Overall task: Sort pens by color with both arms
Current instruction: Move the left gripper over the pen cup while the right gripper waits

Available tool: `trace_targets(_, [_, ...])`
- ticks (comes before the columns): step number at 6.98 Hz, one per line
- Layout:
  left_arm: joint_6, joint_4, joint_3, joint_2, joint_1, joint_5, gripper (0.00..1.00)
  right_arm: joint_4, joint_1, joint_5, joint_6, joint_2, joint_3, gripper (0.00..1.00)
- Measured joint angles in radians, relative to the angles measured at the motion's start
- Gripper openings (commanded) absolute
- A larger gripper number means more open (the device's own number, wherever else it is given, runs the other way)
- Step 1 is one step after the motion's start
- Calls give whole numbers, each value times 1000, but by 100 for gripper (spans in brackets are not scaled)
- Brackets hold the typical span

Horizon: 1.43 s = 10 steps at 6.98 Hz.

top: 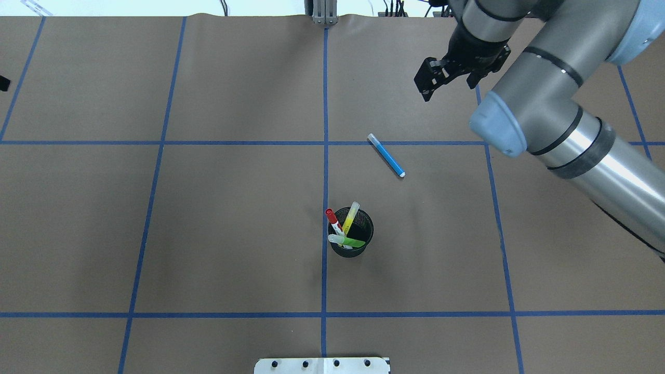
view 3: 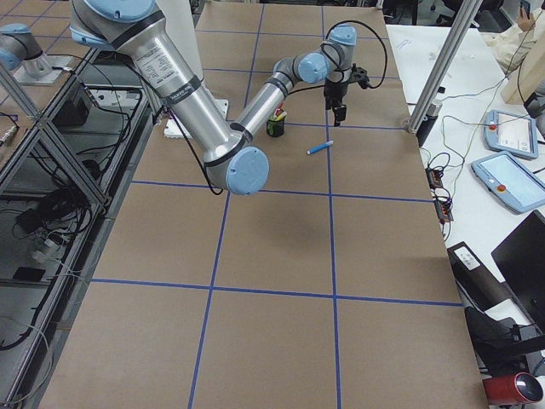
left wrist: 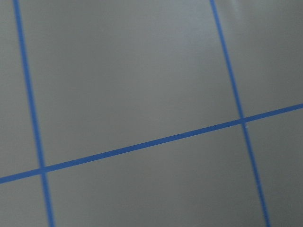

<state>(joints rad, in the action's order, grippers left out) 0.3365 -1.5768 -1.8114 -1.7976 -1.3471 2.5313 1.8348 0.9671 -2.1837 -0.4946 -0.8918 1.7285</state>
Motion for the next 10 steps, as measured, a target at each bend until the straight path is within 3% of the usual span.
trace_targets(2, [237,2,-21,-125,141,-9,100,23,72,-74,70,-52,16,99])
trace_targets(5, [538,3,-14,-312,369,-104,100,60,88,-45,73,-63,16,99])
trace_targets(8, [595,5,120,-481,509,-136,100,65,87,-40,67,-58,18,99])
trace_targets(10, [629,5,182,-542,584,-135,99,65,81,-42,66,-58,19,99])
